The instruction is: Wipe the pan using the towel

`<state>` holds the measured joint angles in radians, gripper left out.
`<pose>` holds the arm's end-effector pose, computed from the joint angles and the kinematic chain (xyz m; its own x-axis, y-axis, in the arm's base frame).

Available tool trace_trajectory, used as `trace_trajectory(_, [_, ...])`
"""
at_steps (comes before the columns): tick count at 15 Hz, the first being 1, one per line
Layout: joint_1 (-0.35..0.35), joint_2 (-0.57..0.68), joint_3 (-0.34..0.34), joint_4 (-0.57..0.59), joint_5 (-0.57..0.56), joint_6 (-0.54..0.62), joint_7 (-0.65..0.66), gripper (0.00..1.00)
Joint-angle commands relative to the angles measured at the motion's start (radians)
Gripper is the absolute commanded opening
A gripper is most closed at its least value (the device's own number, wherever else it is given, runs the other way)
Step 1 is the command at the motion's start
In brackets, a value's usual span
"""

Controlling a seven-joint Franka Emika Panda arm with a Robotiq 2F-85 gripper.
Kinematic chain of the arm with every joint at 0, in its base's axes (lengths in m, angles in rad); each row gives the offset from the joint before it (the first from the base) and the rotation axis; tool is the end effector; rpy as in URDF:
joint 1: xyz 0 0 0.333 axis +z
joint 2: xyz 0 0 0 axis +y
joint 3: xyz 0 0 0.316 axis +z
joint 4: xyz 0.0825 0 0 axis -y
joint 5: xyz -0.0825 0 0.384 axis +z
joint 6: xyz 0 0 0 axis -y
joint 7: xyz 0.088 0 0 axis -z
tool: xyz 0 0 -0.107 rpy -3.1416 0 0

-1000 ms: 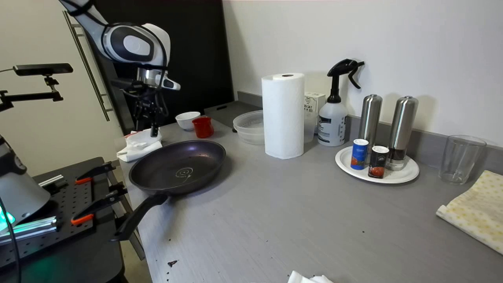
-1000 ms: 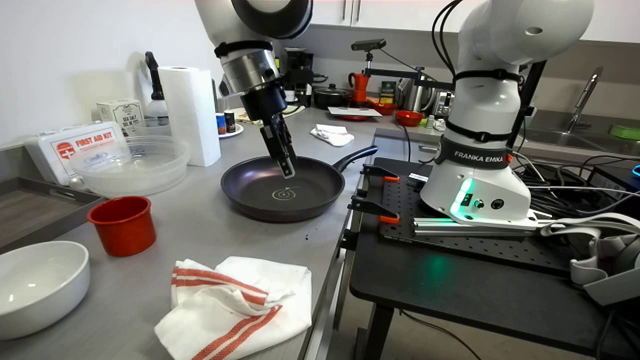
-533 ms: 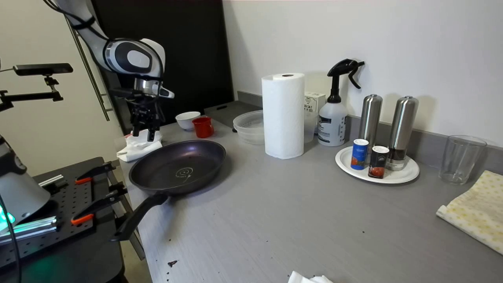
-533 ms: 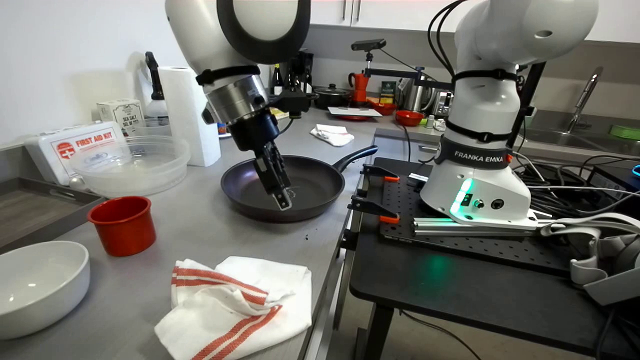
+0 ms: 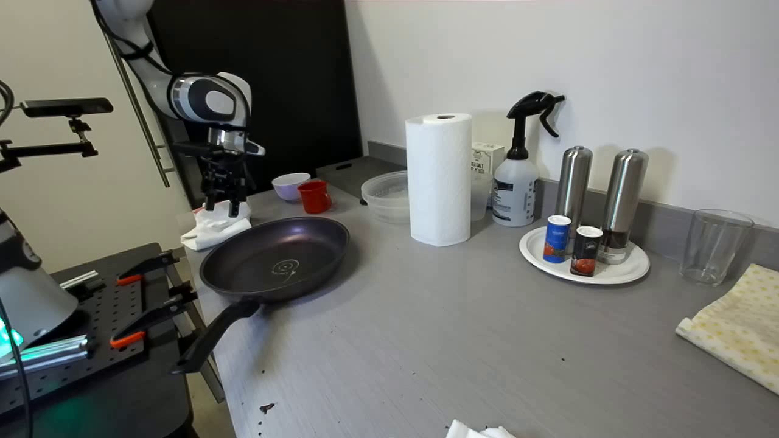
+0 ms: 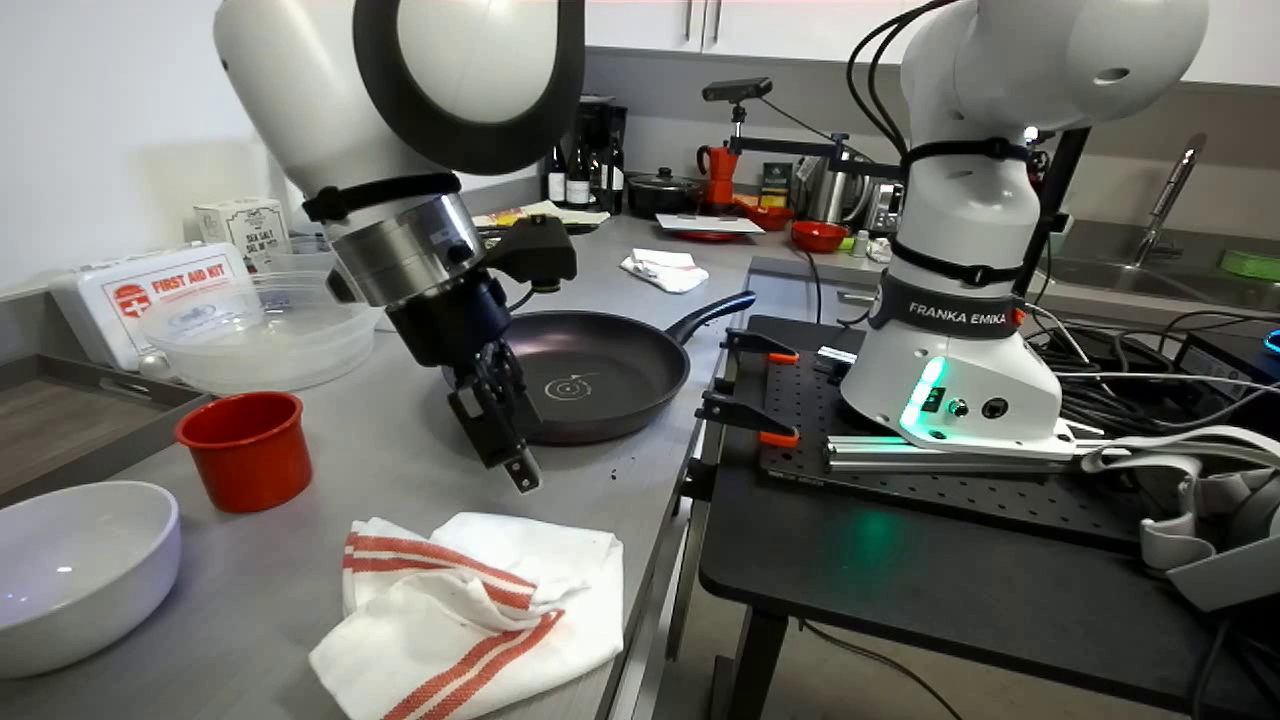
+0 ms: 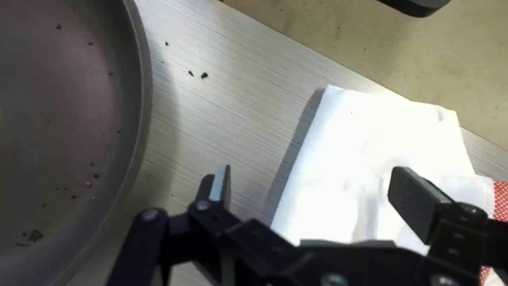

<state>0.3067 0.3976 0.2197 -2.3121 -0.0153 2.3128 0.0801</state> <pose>0.4076 0.2453 0.1502 0.8246 0.4178 -0.3814 0.4339 -0.8997 -0.0475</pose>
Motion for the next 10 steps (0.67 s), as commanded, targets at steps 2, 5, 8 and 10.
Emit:
trace_trajectory(2, [0.051, 0.089, 0.001, 0.106, -0.037, -0.021, 0.056, 1.0])
trace_trajectory(5, [0.079, 0.118, 0.0, 0.137, -0.04, -0.018, 0.074, 1.0])
trace_trajectory(8, [0.101, 0.129, 0.0, 0.144, -0.039, -0.002, 0.097, 1.0])
trace_trajectory(10, [0.114, 0.134, 0.002, 0.143, -0.036, 0.006, 0.109, 1.0])
